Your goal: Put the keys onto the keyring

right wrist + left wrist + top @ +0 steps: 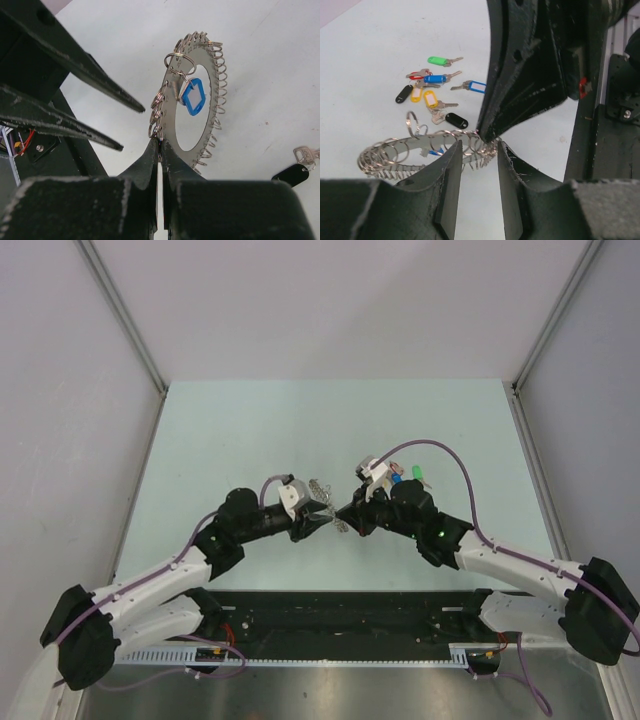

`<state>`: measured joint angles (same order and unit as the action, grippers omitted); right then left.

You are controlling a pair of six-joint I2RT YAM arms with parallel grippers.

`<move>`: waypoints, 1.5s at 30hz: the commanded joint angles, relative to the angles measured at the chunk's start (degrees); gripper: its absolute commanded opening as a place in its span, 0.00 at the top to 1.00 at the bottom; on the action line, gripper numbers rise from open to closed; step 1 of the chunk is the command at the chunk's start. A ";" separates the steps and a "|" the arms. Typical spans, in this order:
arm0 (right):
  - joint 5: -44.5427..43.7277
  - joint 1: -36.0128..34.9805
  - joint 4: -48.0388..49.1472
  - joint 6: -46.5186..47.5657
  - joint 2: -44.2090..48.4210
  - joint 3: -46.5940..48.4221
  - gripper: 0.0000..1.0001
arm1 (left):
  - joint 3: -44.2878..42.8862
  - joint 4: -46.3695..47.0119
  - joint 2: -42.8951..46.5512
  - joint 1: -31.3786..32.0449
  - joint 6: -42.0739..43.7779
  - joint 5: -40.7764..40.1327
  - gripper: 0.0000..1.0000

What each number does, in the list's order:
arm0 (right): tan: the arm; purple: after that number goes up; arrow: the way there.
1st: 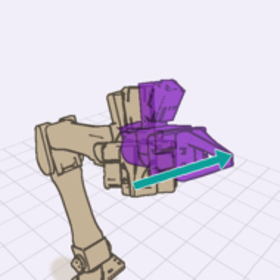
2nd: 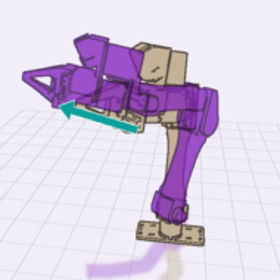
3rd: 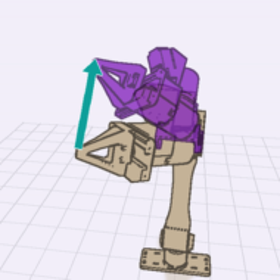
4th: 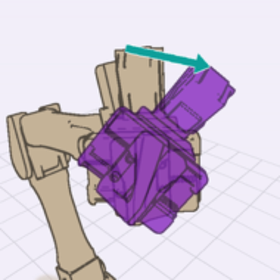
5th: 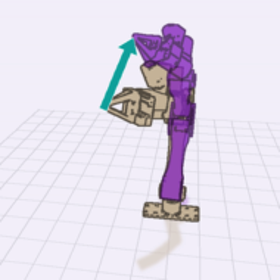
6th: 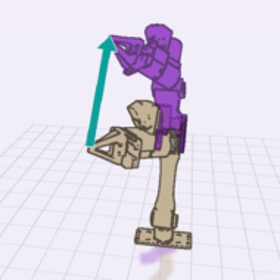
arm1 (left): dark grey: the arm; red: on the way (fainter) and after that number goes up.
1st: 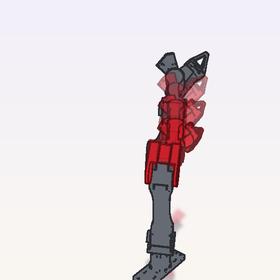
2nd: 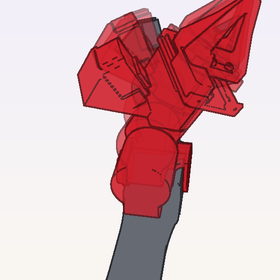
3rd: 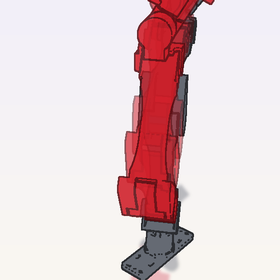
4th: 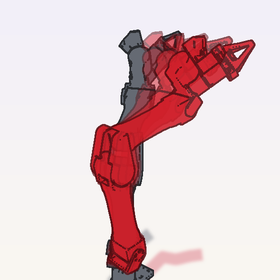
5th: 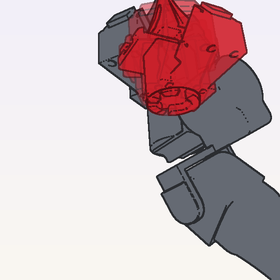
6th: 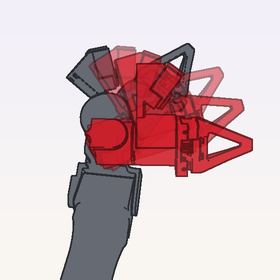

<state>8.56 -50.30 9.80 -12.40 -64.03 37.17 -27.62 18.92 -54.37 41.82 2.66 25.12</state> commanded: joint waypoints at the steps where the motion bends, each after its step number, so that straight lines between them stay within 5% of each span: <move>1: -1.09 -0.50 1.98 1.15 2.24 0.45 1.00 | 2.12 4.28 2.24 2.21 3.14 -0.07 0.61; 45: -1.79 -2.61 0.74 4.58 3.39 0.36 1.00 | 0.46 6.13 0.05 2.91 6.84 -6.48 0.62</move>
<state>6.35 -52.14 7.44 -8.86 -61.91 37.17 -24.88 21.78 -56.05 44.38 8.14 22.37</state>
